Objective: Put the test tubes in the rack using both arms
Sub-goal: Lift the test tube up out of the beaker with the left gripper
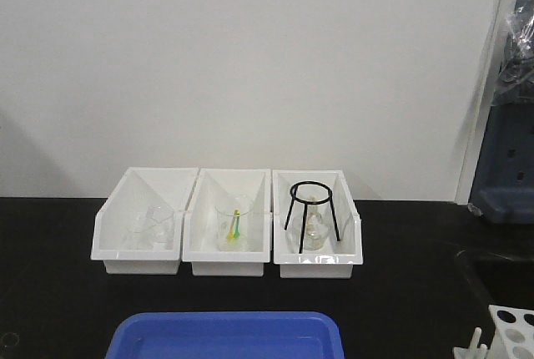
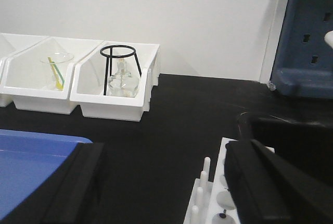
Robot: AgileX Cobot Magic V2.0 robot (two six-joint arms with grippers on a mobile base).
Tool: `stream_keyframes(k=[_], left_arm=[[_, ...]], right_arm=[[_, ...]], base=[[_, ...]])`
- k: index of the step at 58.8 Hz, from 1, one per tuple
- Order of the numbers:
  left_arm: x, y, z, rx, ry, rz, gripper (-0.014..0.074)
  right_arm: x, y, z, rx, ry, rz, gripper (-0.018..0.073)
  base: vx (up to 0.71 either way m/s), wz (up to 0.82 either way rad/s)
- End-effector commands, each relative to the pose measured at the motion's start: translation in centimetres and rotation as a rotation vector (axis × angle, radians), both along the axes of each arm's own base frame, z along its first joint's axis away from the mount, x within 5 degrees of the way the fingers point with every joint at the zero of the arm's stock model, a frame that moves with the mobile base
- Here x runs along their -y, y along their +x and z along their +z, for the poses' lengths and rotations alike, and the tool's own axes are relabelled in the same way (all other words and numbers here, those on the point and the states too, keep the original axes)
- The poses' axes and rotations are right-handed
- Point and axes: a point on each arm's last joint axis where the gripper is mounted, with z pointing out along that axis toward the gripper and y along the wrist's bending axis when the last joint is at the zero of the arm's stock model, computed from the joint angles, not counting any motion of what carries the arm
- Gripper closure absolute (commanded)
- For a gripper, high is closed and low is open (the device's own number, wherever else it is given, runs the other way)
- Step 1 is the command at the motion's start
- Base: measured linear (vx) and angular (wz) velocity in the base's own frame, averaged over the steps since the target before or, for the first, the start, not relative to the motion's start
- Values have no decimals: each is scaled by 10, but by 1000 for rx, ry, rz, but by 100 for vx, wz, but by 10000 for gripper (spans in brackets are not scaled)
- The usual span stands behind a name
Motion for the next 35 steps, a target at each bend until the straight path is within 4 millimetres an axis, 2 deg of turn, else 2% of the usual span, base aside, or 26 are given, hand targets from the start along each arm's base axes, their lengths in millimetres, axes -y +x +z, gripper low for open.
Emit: stream_keyframes(k=[1, 19, 28, 35], left_arm=[[1, 8, 18, 145, -32, 20, 19], [-3, 10, 21, 184, -64, 71, 42], [-3, 10, 21, 183, -74, 74, 135], [-3, 9, 21, 177, -73, 74, 245]], right_arm=[[-1, 3, 19, 112, 5, 8, 22], [-1, 3, 19, 113, 5, 8, 22], [-1, 3, 19, 113, 5, 8, 22], [-1, 3, 19, 113, 5, 8, 30]], base=[[0, 0], [0, 0], [0, 0], [0, 0]])
